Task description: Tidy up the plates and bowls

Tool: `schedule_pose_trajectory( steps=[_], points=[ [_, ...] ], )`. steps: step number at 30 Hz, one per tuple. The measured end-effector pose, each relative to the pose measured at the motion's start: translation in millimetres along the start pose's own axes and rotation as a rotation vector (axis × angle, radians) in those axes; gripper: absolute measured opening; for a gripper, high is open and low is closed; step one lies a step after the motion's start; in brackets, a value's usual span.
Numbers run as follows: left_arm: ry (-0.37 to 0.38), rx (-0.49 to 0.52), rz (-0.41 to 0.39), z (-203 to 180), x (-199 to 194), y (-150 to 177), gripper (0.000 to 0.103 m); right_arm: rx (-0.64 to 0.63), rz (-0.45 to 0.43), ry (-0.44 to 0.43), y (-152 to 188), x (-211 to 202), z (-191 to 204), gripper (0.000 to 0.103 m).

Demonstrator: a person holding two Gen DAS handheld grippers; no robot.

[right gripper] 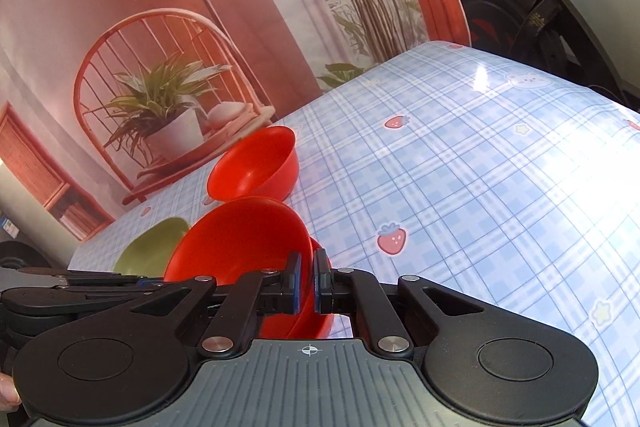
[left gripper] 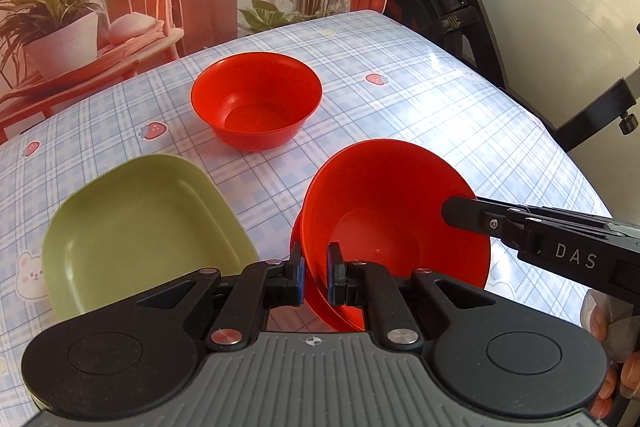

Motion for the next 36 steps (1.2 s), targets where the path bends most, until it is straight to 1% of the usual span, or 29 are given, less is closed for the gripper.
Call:
schedule_pose_trajectory(
  steps=[5, 13, 17, 19, 20, 21, 22, 23, 26, 29, 31, 34, 36],
  points=[
    [-0.004, -0.003, 0.0, 1, 1, 0, 0.011, 0.013, 0.009, -0.002, 2, 3, -2, 0.006],
    [-0.019, 0.049, -0.003, -5, 3, 0, 0.013, 0.044, -0.004, -0.015, 6, 3, -9, 0.007],
    [-0.022, 0.036, -0.008, -2, 1, -2, 0.014, 0.042, -0.006, -0.013, 3, 3, -10, 0.009],
    [-0.037, 0.036, -0.024, -1, -2, -3, 0.016, 0.046, -0.019, -0.008, 1, 1, -10, 0.009],
    [-0.049, 0.038, -0.034, -1, -4, -3, 0.023, 0.052, -0.026, -0.004, 1, -1, -12, 0.009],
    [-0.065, 0.037, -0.04, 0, -6, -3, 0.038, 0.056, -0.032, -0.001, 1, -2, -13, 0.009],
    [-0.079, 0.034, -0.049, 1, -8, -2, 0.044, 0.061, -0.036, 0.001, 1, -3, -15, 0.009],
    [-0.079, 0.03, -0.055, 3, -9, -2, 0.047, 0.068, -0.039, 0.005, 1, -4, -17, 0.009],
    [-0.065, 0.015, -0.045, 8, -11, -2, 0.047, 0.074, -0.044, 0.002, 0, -6, -18, 0.009],
    [-0.087, 0.004, -0.055, 11, -13, -1, 0.047, 0.071, -0.044, 0.001, 0, -6, -18, 0.009],
    [-0.088, -0.008, -0.062, 13, -15, -2, 0.047, 0.067, -0.046, 0.001, -1, -7, -17, 0.009],
    [-0.077, -0.027, -0.086, 19, -24, -7, 0.047, 0.06, -0.055, 0.003, -4, -10, -17, 0.009],
    [-0.096, -0.025, -0.117, 25, -36, -14, 0.047, 0.049, -0.069, 0.006, -9, -14, -16, 0.009]
  ],
)
Point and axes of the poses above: each gripper's, at about its wrist camera, not at the fingertips, and x roughly the way its jaws point, z to its left, y to its underside, the point moved 2 cm from there along x, roughly the way its jaws point, and after that the axes turned 8 degrees about z, right-handed, at the moved point
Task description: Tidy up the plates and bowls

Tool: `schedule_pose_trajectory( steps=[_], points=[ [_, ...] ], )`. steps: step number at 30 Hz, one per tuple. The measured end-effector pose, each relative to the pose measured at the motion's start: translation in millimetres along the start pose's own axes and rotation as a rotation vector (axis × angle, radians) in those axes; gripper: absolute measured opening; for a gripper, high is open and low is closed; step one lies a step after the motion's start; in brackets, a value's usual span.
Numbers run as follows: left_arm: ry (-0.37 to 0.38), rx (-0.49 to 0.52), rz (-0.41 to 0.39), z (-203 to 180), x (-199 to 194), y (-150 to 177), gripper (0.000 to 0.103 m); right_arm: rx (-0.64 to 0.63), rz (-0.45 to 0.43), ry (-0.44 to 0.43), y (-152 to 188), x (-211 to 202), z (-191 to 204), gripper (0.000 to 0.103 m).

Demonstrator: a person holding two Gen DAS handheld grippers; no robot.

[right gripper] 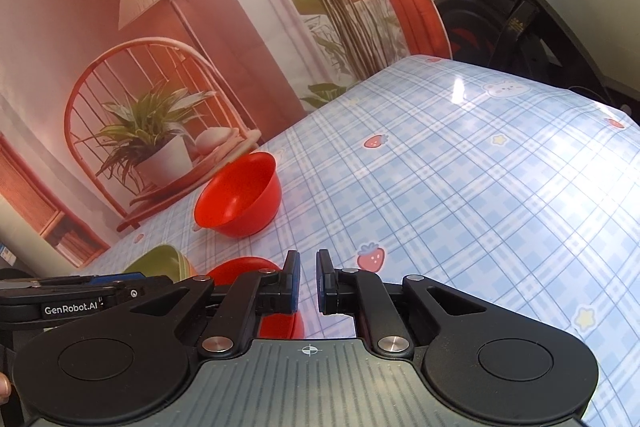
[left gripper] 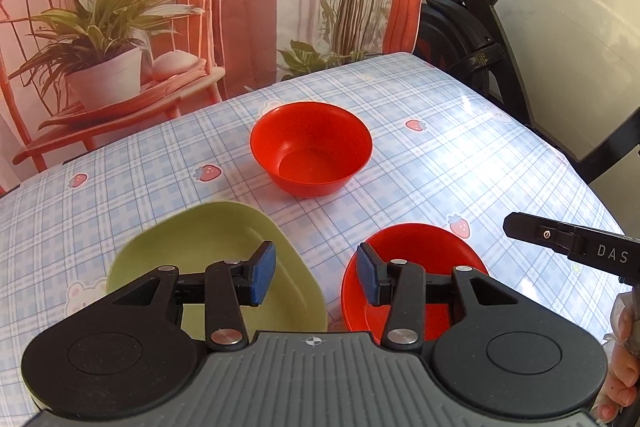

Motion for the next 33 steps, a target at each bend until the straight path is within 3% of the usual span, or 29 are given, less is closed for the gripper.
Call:
schedule_pose_trajectory(
  steps=[6, 13, 21, 27, 33],
  points=[
    [-0.03, -0.083, -0.119, 30, -32, -23, 0.046, -0.051, -0.056, 0.016, -26, -10, 8, 0.009],
    [-0.048, -0.115, -0.142, 47, -27, -39, 0.046, -0.105, -0.098, 0.007, -50, -4, 15, 0.012],
    [0.007, -0.151, -0.076, 41, 21, -55, 0.045, -0.114, -0.015, 0.018, -72, 37, 17, 0.013],
    [0.044, -0.167, 0.008, 44, 62, -69, 0.043, -0.177, 0.053, -0.025, -92, 74, 35, 0.019],
    [0.067, -0.205, 0.025, 53, 85, -71, 0.041, -0.238, 0.109, 0.019, -105, 107, 39, 0.019]
  ],
)
Point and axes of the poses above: each gripper's, at about its wrist camera, not at the fingertips, and x roughly the way its jaws point, z to its left, y to its underside, the point moved 2 cm from there along x, roughly the way its jaws point, and after that the axes turned 8 degrees about z, right-handed, at the moved point
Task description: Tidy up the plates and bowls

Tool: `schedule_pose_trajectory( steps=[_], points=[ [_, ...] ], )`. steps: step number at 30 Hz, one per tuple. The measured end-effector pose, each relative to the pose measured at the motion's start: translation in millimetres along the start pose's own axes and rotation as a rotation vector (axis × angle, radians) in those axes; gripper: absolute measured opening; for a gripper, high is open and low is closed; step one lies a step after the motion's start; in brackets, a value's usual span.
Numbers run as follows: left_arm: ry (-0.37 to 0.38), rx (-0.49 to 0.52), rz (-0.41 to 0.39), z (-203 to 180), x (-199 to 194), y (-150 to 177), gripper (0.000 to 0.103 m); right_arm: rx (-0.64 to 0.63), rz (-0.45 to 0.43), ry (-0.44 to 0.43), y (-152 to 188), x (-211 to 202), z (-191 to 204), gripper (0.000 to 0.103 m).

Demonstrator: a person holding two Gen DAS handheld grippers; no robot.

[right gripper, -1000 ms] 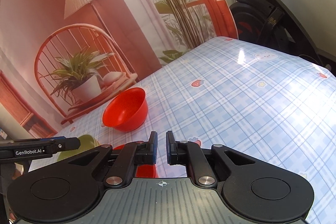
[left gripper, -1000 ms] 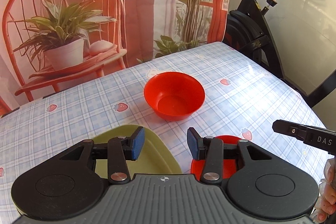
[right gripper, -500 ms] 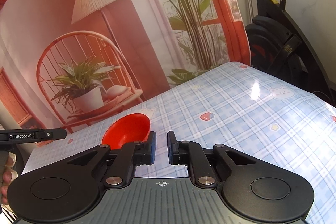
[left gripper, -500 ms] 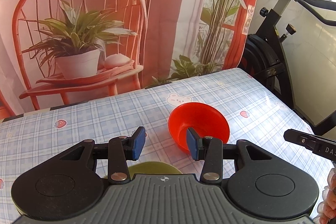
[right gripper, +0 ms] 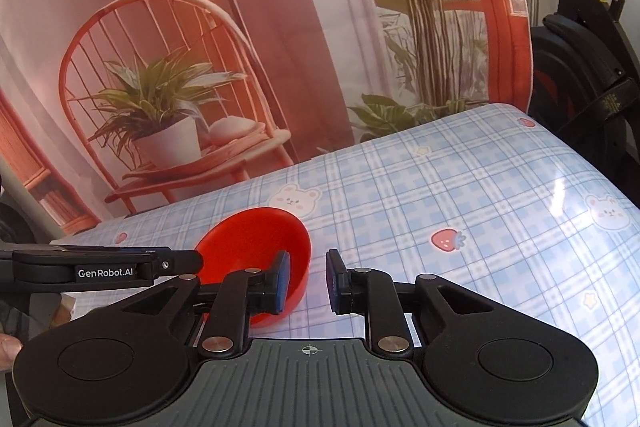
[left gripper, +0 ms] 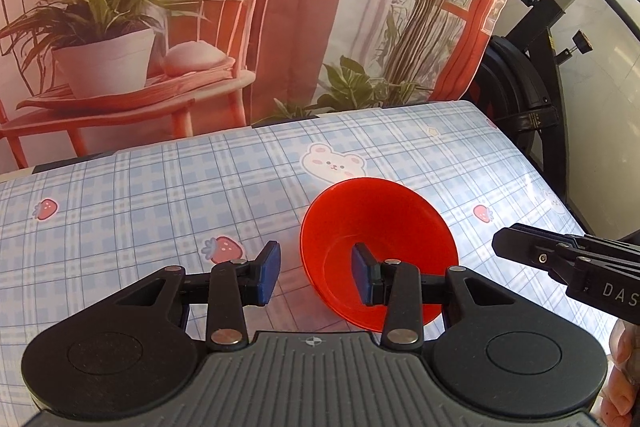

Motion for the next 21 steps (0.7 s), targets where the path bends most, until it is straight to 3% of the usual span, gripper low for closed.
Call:
schedule_pose_trajectory(
  steps=[5, 8, 13, 19, 21],
  points=[
    [-0.005, -0.014, 0.044, 7, 14, 5, 0.03, 0.004, 0.032, -0.035, -8, 26, 0, 0.019],
    [0.032, -0.023, 0.053, 12, 17, 5, 0.029, -0.007, 0.072, 0.01, -10, 38, 1, 0.019],
    [0.051, -0.017, 0.056, 13, 19, 5, 0.019, 0.031, 0.095, -0.016, -4, 46, -1, 0.019],
    [0.082, -0.067, 0.063, 16, 21, 5, 0.017, 0.064, 0.108, -0.043, -7, 53, 0, 0.019],
    [0.079, -0.054, 0.059, 14, 20, 6, 0.011, 0.063, 0.114, -0.046, -6, 55, 1, 0.018]
  ],
)
Point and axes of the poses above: each gripper's, at about its wrist camera, not at the fingertips, and x roughly the way its jaws point, z to its left, y to its underside, the point moved 2 cm from there along x, roughly the way its jaws point, and after that the axes turned 8 degrees about z, right-handed, at the moved point
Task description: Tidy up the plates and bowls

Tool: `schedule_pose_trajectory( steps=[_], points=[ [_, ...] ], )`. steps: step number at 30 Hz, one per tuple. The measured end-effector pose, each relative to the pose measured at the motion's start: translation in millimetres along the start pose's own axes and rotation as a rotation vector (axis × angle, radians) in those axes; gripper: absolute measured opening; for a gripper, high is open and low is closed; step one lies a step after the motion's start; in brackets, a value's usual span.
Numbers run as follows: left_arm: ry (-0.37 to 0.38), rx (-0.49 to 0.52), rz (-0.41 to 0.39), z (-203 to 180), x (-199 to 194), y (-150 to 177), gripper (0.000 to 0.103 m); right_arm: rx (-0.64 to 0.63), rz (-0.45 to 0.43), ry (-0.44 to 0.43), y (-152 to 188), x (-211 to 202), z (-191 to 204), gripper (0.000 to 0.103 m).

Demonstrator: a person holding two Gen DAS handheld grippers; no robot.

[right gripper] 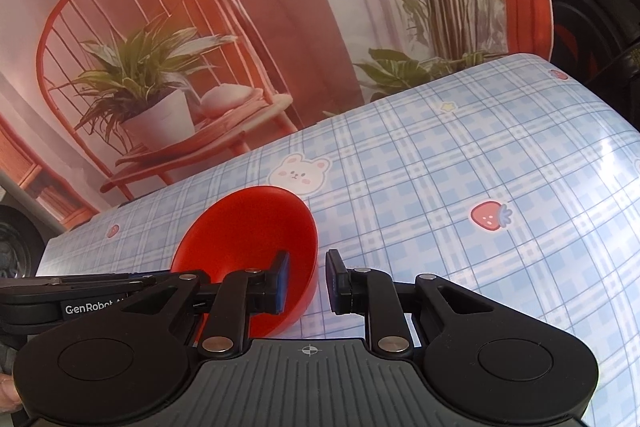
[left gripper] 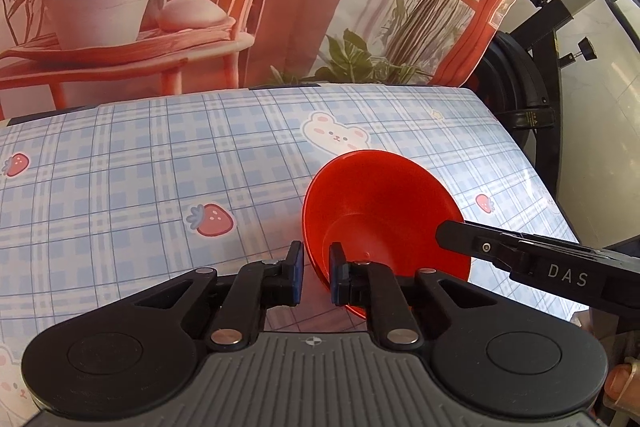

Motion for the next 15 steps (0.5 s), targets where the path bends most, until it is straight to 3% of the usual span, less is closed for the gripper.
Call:
schedule_pose_trajectory(
  steps=[2, 15],
  points=[
    [0.0, 0.008, -0.006, -2, -1, 1, 0.011, 0.003, 0.009, 0.001, 2, 2, 0, 0.01],
    [-0.005, 0.046, -0.048, -16, -38, 9, 0.011, 0.05, -0.053, -0.028, 11, -34, 6, 0.006]
  ],
)
Point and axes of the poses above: each gripper's, at about its wrist camera, not at the fingertips, and x roughly the way its jaws point, z to its left, y to its underside, the point moved 2 cm from there along x, roughly the way its jaws point, and after that the axes turned 8 degrees about z, right-handed, at the moved point
